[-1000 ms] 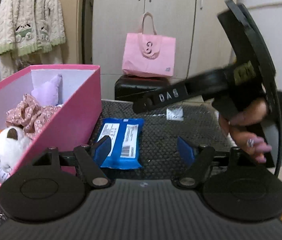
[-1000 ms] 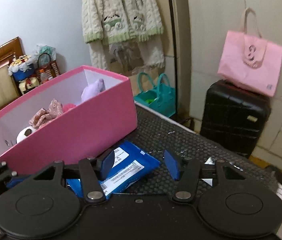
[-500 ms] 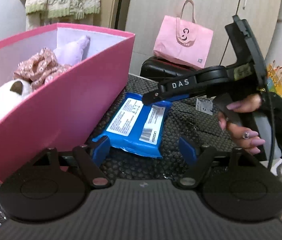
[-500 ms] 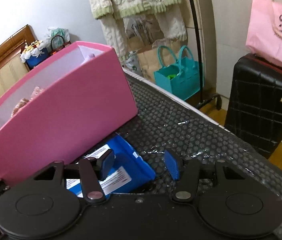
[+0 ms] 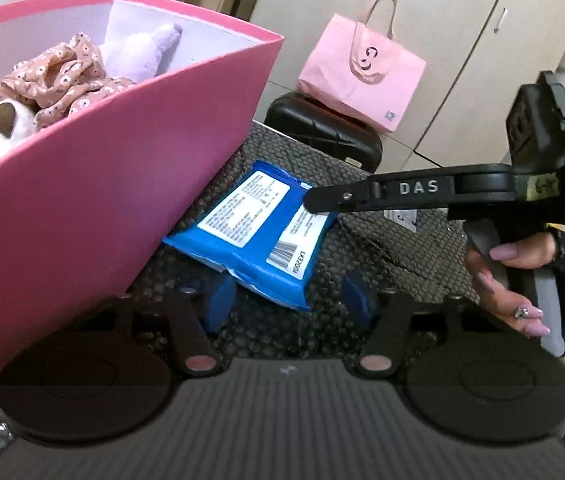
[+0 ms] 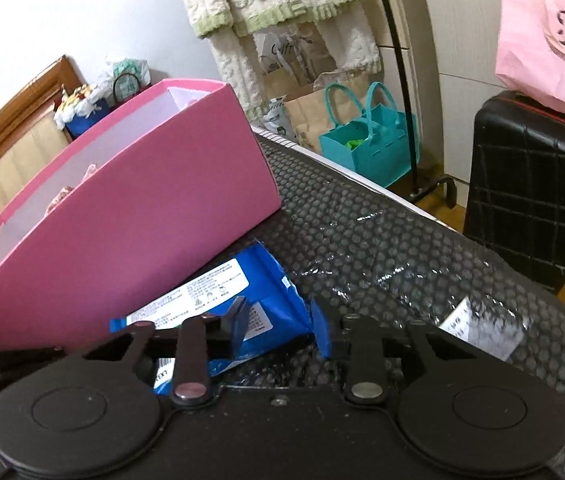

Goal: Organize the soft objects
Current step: 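Grasp the blue wet-wipes packet with the left gripper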

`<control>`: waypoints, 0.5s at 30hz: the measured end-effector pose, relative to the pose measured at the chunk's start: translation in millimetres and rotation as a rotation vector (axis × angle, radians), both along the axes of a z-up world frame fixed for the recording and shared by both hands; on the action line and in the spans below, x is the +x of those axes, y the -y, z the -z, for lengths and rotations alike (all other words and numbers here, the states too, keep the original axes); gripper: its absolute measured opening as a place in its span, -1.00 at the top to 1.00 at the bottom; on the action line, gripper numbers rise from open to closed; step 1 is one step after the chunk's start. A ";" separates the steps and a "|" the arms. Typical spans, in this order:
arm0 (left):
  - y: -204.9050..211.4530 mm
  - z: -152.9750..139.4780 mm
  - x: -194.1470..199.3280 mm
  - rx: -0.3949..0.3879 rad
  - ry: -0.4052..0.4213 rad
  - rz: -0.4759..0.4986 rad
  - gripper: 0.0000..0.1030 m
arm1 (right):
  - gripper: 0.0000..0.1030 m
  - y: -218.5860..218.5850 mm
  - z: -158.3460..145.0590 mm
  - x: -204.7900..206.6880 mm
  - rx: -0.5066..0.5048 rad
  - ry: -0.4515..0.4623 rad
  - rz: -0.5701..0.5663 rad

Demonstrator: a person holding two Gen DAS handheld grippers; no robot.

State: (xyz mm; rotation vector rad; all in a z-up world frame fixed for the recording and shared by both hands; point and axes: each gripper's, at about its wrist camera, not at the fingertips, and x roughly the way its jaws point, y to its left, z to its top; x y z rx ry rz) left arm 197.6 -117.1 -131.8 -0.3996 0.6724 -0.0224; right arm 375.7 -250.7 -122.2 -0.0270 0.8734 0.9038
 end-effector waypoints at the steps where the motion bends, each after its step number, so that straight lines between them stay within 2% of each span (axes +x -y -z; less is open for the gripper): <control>1: -0.9 0.3 0.1 -0.002 -0.001 0.008 -0.03 | 0.39 3.2 -1.0 -1.5 0.006 0.001 0.011; 3: -0.9 1.4 2.7 -0.006 0.000 0.031 0.04 | 0.40 12.6 -4.3 -6.2 0.022 0.012 0.032; 11: 6.6 -4.0 13.5 -0.007 -0.005 0.175 0.04 | 0.39 52.7 -10.2 -35.8 0.008 0.019 0.107; 13: 7.6 -6.2 18.2 -0.026 -0.026 0.219 0.01 | 0.39 63.5 -10.9 -44.7 0.001 0.019 0.111; 15: 9.0 -7.2 22.1 -0.023 -0.049 0.223 -0.04 | 0.37 69.7 -8.6 -58.0 -0.019 0.013 0.091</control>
